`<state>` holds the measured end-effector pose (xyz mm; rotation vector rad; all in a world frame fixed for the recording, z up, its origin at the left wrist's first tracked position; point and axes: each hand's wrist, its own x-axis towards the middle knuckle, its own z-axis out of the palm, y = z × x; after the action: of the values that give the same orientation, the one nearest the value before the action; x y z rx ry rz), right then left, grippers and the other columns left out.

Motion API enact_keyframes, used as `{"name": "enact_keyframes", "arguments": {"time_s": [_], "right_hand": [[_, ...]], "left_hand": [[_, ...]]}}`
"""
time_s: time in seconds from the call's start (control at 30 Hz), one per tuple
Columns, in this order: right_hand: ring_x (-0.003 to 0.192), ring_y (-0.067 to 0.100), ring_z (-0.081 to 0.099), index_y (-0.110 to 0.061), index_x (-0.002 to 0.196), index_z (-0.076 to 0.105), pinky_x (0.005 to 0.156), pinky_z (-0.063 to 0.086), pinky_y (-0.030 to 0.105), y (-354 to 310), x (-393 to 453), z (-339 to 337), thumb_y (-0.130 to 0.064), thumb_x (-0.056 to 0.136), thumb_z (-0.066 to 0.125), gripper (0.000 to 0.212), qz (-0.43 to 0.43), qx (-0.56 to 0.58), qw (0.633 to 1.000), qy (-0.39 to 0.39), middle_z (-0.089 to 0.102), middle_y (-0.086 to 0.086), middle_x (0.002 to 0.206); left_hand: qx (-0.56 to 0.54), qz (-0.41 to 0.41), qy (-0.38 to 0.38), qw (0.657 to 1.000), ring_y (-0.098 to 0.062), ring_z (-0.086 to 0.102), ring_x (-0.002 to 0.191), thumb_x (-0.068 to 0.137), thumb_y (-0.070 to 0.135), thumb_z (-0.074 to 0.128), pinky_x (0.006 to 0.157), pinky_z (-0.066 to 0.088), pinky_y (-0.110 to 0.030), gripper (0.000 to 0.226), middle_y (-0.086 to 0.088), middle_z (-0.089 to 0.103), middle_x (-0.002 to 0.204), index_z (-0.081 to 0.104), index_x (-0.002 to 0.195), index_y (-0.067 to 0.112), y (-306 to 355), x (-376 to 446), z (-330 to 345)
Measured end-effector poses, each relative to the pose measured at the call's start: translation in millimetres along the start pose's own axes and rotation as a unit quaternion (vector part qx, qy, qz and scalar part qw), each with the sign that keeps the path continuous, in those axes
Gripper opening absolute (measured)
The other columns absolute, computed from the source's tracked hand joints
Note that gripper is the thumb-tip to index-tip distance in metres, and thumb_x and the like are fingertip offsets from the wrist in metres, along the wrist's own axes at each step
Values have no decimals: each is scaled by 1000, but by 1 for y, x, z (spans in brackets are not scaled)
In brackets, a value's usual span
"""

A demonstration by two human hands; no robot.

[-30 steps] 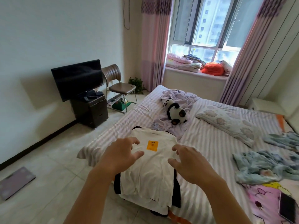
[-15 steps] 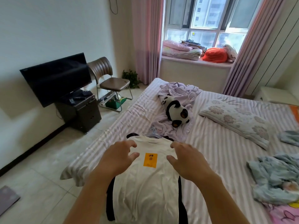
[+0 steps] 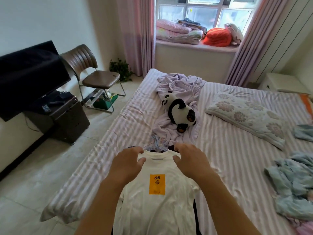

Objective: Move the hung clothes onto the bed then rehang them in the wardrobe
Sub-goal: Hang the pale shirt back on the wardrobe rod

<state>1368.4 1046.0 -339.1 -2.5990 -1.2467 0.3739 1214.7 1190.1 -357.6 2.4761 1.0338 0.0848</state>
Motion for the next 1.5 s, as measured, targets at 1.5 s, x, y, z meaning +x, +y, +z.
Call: {"name": "enact_keyframes", "arguments": {"time_s": [1.5], "right_hand": [[87,22,53,-24,90,64,71,42,33,170,301,292,-19,95,61,7,178,159,965,-105,53,-2,92]], "left_hand": [[-4,-172,-108,979,-25,58,92,96,26,57,77,45,-37,10,-3,63,96,57,100,17,-176,300,276]]}}
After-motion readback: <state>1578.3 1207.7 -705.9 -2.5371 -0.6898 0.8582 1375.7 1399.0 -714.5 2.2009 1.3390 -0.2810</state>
